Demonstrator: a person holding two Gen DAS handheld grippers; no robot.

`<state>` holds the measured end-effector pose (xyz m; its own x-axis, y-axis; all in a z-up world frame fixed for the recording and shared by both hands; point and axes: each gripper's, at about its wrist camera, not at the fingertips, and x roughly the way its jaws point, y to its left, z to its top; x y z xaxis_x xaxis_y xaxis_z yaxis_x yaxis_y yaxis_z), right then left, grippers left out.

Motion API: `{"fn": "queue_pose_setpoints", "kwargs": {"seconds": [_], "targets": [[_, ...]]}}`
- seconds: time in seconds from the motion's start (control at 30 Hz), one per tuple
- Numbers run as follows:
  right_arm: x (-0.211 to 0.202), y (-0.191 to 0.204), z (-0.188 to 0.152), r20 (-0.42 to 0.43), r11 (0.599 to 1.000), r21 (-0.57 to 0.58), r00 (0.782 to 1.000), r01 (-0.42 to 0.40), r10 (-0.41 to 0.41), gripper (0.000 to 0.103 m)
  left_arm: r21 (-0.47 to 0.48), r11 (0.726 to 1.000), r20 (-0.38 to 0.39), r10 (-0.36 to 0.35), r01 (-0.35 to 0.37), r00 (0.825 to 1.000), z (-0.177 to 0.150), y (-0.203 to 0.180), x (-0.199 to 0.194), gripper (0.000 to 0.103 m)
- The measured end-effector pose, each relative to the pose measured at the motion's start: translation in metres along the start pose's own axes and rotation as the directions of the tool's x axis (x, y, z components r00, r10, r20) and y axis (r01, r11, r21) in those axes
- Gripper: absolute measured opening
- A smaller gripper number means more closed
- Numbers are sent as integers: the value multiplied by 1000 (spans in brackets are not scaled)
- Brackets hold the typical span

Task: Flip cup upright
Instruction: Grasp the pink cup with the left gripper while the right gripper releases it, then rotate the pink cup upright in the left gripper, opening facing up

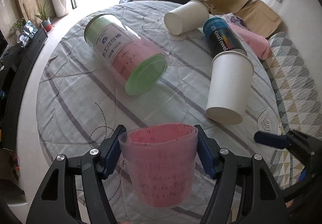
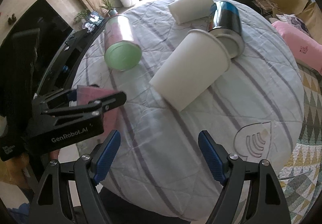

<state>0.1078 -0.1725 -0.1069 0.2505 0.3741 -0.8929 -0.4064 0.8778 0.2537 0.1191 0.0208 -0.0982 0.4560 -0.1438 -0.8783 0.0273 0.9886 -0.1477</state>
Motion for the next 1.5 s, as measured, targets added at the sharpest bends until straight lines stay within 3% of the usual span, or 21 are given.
{"fn": "queue_pose_setpoints", "kwargs": {"seconds": [0.43,1.1,1.5], "targets": [[23,26,-15,41,994,-46,994,-97,99,81,19,1000,66,-13,11,998,-7,1,-15,69],[37,38,-27,128,998,-65,992,-3,11,81,57,998,120,17,-24,993,-33,-2,-31,70],[35,41,-43,205,993,-72,976,89,-72,81,61,998,142,-17,9,990,-46,-4,-36,70]]}}
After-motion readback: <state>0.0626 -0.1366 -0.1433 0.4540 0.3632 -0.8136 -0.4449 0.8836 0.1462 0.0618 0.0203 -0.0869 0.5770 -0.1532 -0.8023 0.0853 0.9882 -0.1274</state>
